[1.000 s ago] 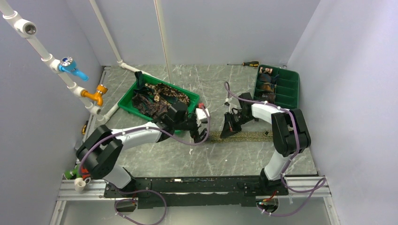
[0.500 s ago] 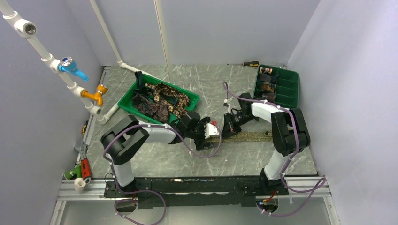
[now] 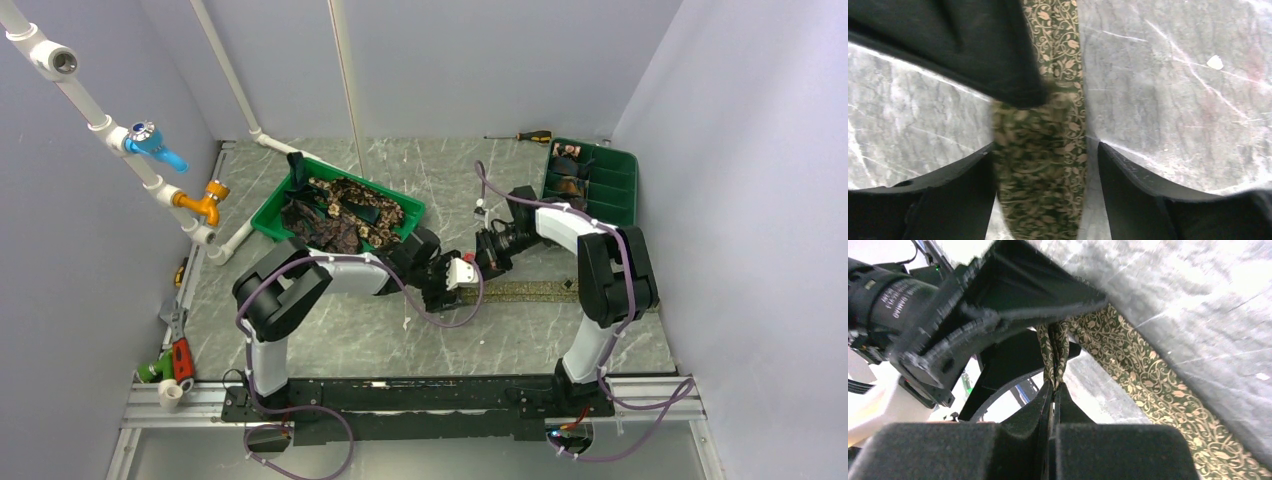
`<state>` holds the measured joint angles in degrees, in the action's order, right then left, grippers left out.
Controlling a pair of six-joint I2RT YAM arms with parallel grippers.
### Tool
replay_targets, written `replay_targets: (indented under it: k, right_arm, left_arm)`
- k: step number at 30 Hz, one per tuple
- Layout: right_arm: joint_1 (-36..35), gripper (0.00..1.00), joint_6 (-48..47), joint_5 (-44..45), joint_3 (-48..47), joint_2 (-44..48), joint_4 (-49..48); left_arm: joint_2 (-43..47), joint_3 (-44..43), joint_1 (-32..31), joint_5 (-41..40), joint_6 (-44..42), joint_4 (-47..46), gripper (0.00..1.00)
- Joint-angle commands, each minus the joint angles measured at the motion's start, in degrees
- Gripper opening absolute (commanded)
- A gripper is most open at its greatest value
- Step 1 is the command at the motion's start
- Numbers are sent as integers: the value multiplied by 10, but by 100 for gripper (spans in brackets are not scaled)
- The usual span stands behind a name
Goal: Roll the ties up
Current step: Roll the tie at the center of the board.
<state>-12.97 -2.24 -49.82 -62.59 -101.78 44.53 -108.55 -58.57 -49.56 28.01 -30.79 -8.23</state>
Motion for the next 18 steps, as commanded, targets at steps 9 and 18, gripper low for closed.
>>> replay_targets:
  k: [9, 18]
  right_arm:
    - [11, 0, -54, 80, -38, -61, 43]
    - [7, 0, -30, 130, -27, -95, -27]
  left_arm:
    - [11, 33, 8, -20, -18, 93, 47]
    - [18, 54, 11, -21, -47, 92, 46]
